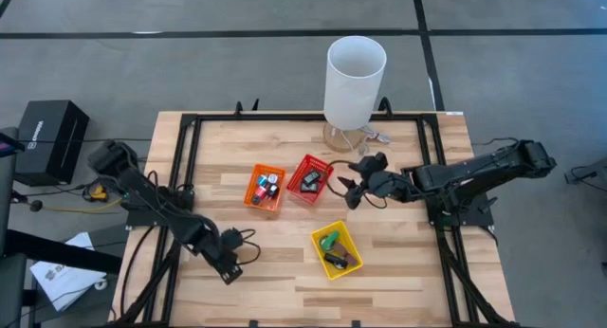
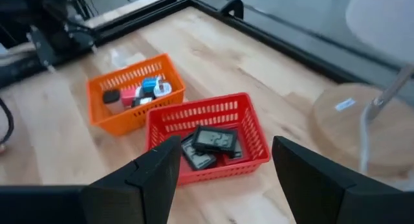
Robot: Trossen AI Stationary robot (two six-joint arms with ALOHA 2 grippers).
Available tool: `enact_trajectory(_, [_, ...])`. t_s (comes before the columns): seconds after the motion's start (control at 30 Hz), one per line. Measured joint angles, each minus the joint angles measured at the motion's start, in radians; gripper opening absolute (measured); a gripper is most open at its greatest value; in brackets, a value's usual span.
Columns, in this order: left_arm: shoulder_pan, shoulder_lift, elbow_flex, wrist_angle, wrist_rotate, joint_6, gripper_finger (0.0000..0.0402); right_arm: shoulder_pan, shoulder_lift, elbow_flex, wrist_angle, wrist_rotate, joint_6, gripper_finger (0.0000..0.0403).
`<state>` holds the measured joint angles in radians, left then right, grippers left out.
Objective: Pick & Place Office items
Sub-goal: Put the white wrist watch into the yellow bin
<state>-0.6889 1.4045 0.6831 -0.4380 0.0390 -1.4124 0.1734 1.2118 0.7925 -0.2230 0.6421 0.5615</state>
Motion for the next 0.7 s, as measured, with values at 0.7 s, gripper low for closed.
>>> enact_trajectory(0.7, [0.282,-0.177,0.03,0.486,-0.407,0.927,0.0086,0.011,0.346,0.04,0.573,-0.148,-0.548,0.0235])
